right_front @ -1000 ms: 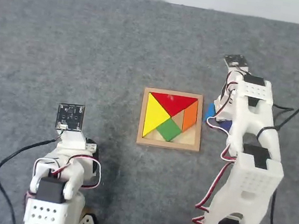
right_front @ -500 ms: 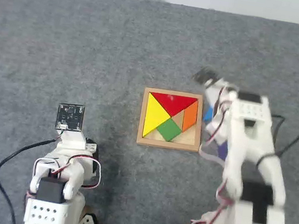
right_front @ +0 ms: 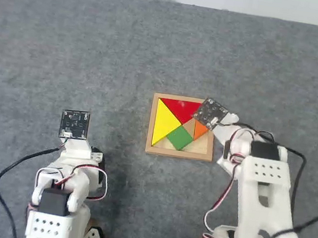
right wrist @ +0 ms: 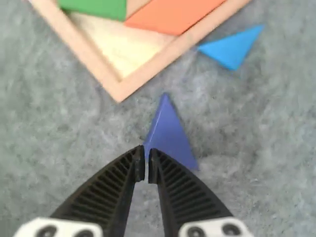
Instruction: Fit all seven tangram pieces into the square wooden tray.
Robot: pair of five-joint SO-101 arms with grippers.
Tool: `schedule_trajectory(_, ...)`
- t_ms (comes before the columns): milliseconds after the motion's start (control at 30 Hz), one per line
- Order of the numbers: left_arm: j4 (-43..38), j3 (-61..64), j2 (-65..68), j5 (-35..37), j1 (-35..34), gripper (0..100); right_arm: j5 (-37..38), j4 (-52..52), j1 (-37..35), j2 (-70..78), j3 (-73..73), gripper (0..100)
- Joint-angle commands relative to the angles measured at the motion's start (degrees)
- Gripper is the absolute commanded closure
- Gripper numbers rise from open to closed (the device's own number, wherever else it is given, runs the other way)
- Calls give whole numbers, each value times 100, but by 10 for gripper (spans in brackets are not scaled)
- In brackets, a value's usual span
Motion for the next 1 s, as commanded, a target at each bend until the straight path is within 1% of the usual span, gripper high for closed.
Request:
schedule_trajectory(0,26,-75,-114,-88,-35,986,-1978,-198,110,-286,-9,948)
schedule_trajectory(100,26,-75,-114,-88,-35,986,-4563,-215,224,-84,0,943)
schedule_trajectory(167,26,-75,-114,-88,-35,986,-5969,-242,101,119,-53,923)
schedule_trajectory(233,26,-75,-114,-88,-35,986,-6998,-242,-13,365,-105,854)
schedule_trajectory(300,26,-75,-114,-88,-35,986,-7938,-233,22,681,-167,751)
schedule_trajectory(367,26,-75,-114,-88,-35,986,-8686,-242,-4,1015,-229,663)
schedule_trajectory(400,26,-75,-114,-88,-35,986,-8958,-242,-13,1165,-281,642)
schedule_trajectory(433,26,-75,-114,-88,-35,986,-9134,-242,-13,1305,-387,645)
schedule_trajectory(533,26,-75,-114,-88,-35,986,-9582,-242,-31,1719,-835,709)
schedule_trajectory(600,26,-75,-114,-88,-35,986,-10013,-242,22,1956,-1213,751)
schedule_trajectory(700,26,-75,-114,-88,-35,986,-10488,-242,215,2334,-1723,764)
schedule_trajectory(833,26,-75,-114,-88,-35,986,-10875,-242,180,2949,-2101,764)
schedule_trajectory(967,26,-75,-114,-88,-35,986,-10936,-189,189,3503,-2347,764)
